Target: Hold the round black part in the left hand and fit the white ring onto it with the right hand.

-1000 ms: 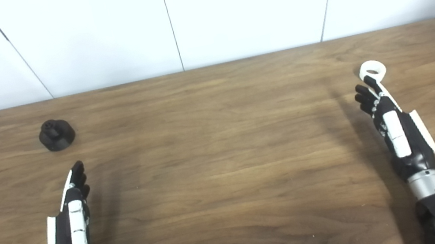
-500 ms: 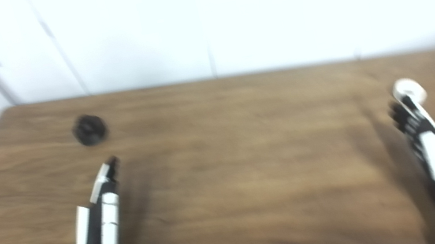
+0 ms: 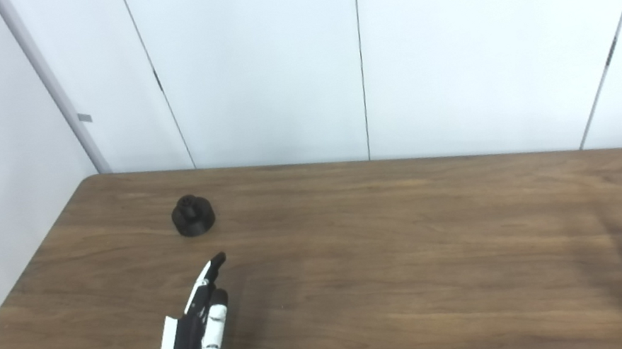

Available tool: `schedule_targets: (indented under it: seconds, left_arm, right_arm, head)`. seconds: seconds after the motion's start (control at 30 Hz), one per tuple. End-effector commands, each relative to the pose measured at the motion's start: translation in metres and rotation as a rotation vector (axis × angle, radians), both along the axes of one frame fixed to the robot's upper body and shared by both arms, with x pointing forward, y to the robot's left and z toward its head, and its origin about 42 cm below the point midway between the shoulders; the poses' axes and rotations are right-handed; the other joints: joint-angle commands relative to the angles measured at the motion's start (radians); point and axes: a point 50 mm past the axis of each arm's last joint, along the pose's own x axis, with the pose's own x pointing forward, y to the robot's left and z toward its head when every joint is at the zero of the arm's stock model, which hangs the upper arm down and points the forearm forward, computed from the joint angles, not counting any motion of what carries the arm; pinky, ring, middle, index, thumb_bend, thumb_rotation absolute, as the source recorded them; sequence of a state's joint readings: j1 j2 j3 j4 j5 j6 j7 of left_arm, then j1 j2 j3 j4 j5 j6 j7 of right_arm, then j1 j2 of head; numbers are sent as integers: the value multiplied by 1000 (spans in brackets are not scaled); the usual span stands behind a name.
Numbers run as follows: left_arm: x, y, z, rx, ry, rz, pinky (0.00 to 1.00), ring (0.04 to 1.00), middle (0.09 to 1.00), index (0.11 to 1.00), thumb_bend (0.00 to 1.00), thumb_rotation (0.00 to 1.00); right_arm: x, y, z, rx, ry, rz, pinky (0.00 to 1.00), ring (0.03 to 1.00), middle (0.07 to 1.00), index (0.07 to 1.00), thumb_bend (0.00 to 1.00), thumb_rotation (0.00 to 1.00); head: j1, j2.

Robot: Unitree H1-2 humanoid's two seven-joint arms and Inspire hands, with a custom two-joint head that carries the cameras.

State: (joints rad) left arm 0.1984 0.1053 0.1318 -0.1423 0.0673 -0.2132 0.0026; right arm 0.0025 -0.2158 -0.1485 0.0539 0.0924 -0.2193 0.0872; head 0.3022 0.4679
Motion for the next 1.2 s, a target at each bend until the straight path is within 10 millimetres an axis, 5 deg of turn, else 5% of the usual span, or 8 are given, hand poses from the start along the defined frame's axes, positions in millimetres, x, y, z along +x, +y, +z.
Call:
schedule_targets:
  seconds: [0.0, 0.23, 0.33, 0.4, 0.57, 0.83, 1.17]
  left_arm:
    - [-13, -17, -34, -58, 93, 19, 1000, 975, 957, 930, 526, 947]
    - [-16, -15, -23, -80, 90, 71, 1000, 971, 956, 924, 526, 789]
    - [-9, -7, -5, -14, 79, 119, 752, 851, 919, 911, 595, 561]
    - [-3, 0, 5, 31, 73, 127, 876, 921, 936, 919, 609, 457]
    - [22, 20, 40, 118, 54, 149, 960, 956, 948, 938, 658, 342]
    - [51, 55, 84, 306, 66, 177, 1000, 1000, 998, 959, 761, 271]
    - [90, 96, 117, 513, 88, 255, 1000, 1000, 1000, 949, 914, 326]
  right_arm:
    - [-30, 1, -50, 31, 161, -28, 997, 953, 948, 967, 562, 1000]
    - [-34, 1, -48, 26, 158, -36, 968, 938, 936, 957, 555, 1000]
    - [-36, 1, -48, -5, 165, -40, 951, 931, 930, 951, 571, 1000]
    - [-37, 1, -48, -24, 163, -40, 940, 923, 923, 948, 581, 1000]
    - [-39, 1, -49, -43, 167, -36, 936, 921, 917, 951, 606, 1000]
    - [-43, 2, -48, -65, 168, -36, 910, 912, 906, 948, 637, 1000]
    - [-44, 4, -48, -77, 170, -37, 904, 905, 897, 943, 648, 1000]
  head:
    - [1, 1]
    - [-15, 3]
    - [-18, 6]
    - [-22, 7]
    - [-25, 10]
    - [-30, 18]
    - [-33, 21]
